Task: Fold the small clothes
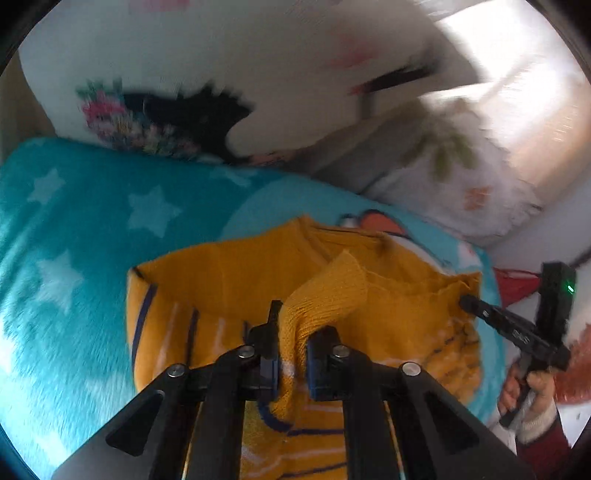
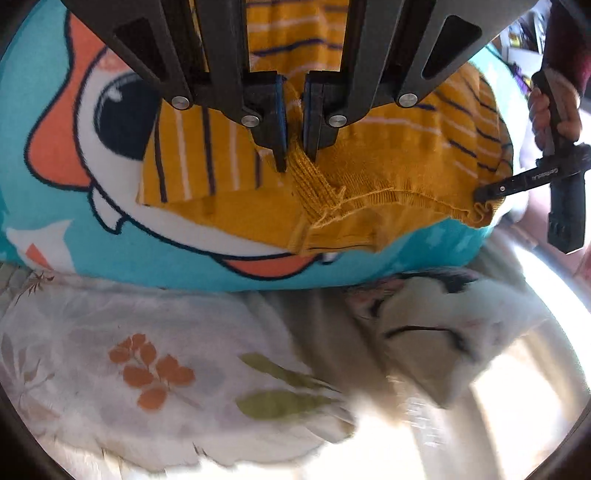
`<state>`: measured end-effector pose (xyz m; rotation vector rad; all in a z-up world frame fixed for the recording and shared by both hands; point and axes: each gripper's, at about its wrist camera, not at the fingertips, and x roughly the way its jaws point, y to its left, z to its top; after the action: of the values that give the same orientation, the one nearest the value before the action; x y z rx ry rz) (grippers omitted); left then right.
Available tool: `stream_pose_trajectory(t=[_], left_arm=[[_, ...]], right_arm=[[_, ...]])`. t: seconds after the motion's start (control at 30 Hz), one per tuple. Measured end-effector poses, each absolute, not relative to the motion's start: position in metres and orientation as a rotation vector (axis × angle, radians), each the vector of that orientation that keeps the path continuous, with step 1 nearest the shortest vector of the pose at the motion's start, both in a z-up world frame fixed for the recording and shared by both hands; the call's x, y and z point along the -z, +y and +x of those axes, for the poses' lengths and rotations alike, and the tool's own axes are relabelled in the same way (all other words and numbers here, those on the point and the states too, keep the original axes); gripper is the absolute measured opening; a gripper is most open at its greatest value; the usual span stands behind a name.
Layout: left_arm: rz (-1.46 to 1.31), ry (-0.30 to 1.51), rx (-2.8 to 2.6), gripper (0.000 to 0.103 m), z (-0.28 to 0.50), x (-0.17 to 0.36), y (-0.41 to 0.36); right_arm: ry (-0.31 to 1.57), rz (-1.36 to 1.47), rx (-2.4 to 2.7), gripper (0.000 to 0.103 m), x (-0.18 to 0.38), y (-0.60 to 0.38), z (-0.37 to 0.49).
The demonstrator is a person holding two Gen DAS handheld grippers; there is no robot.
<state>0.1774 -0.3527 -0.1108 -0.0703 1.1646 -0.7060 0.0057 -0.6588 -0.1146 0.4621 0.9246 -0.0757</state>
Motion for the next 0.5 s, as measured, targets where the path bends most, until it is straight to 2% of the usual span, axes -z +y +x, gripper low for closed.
stream_pose_trajectory(t=[0.13, 0.23, 0.27, 0.33, 0.43, 0.5], left_arm=[[-0.119, 1.237, 0.632, 0.022, 0.199, 0.144, -0.359], [-0.179, 1.256, 0.630, 0.027, 0.204, 0.149, -0.349], [-0.186, 1.254, 0.630, 0.028, 0.203, 0.148, -0.346], [-0.154, 1.221, 0.587, 0.050, 0.202, 0.137, -0.341], [-0.126, 1.154, 0.564, 0.056, 0.194, 0.116, -0.329], [-0.082, 1.106, 0.534, 0.062, 0.181, 0.097, -0.324]], right_arm=[[0.998, 0.499, 0.128, 0.011, 0.149, -0.671, 0.028], [1.039, 0.503, 0.196, 0.033, 0.169, -0.679, 0.037], [1.039, 0.508, 0.212, 0.033, 0.172, -0.682, 0.039], [1.037, 0.511, 0.221, 0.035, 0.170, -0.683, 0.039], [1.023, 0.385, 0.292, 0.051, 0.147, -0.672, 0.037], [1.007, 0.305, 0.315, 0.056, 0.132, -0.661, 0.032]])
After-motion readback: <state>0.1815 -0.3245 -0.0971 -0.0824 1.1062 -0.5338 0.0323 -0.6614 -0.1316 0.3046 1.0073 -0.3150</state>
